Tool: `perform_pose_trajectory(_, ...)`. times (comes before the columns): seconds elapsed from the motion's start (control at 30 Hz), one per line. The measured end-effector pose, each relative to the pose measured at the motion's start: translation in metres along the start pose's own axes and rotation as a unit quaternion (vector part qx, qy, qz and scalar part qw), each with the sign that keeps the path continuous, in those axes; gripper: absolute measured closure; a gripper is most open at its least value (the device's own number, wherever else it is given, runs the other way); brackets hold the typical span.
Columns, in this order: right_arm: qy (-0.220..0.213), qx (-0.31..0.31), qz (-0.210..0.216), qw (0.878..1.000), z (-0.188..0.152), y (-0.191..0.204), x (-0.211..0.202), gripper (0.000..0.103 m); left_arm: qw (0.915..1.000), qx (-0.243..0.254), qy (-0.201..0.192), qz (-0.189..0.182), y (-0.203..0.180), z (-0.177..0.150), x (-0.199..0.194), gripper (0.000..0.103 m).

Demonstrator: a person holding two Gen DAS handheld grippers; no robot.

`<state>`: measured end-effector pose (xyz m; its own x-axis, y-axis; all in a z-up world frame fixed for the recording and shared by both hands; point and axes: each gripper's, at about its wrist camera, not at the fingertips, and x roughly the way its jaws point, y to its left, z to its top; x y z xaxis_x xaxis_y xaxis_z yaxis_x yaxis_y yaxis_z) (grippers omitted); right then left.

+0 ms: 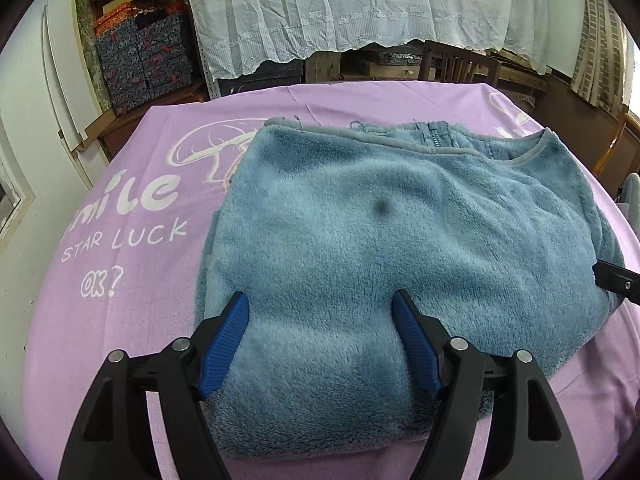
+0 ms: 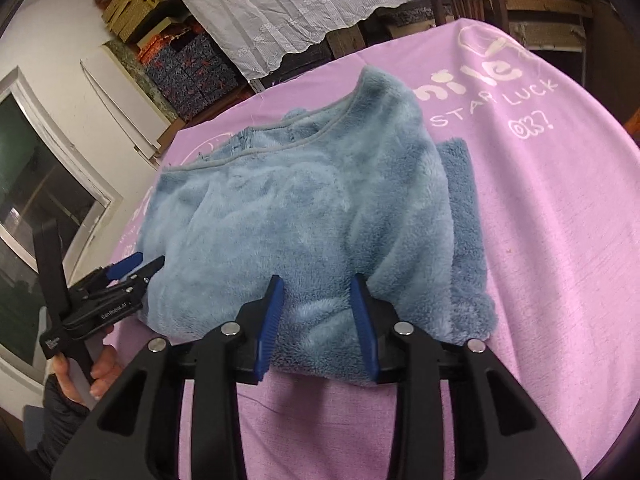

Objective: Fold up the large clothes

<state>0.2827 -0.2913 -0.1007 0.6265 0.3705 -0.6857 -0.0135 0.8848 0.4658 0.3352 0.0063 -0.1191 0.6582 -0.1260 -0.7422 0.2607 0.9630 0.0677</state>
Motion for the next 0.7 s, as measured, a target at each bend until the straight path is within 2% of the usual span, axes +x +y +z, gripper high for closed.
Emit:
perform_pose_trajectory(0.2, 0.002, 0.02, 0.017, 1.0, 0.001, -0.007, -0.002, 0.068, 1.0, -0.003, -0.003, -0.001, 0.001, -0.002, -0.001, 0.027)
perform_pose_trajectory(0.3, 0.01, 0.05, 0.05, 0.997, 0.005, -0.02, -0.004, 0.07, 0.9999, -0.009, 0.0, -0.012, 0.005, -0.001, -0.002, 0.027)
perform_pose_trajectory(0.37, 0.017, 0.084, 0.077, 0.993, 0.008, -0.035, -0.005, 0.076, 0.9994, -0.022, 0.002, -0.028, 0.012, -0.001, -0.004, 0.027)
perform_pose_trajectory(0.43, 0.027, 0.122, 0.094, 0.988, 0.007, -0.052, -0.005, 0.097, 0.9983, -0.037, 0.003, -0.044, 0.021, -0.001, -0.006, 0.027)
perform_pose_trajectory(0.47, 0.034, 0.145, 0.105, 0.983, 0.006, -0.062, -0.004, 0.102, 0.998, -0.041, 0.003, -0.048, 0.023, -0.002, -0.008, 0.027)
perform_pose_trajectory(0.57, 0.045, 0.192, 0.143, 0.97, 0.003, -0.08, -0.004, 0.103, 0.998, -0.042, 0.001, -0.047, 0.028, -0.005, -0.013, 0.028)
perform_pose_trajectory(0.7, 0.038, 0.191, 0.138, 0.971, 0.003, -0.085, -0.012, 0.103, 0.9967, -0.057, -0.001, -0.058, 0.038, -0.01, -0.022, 0.029)
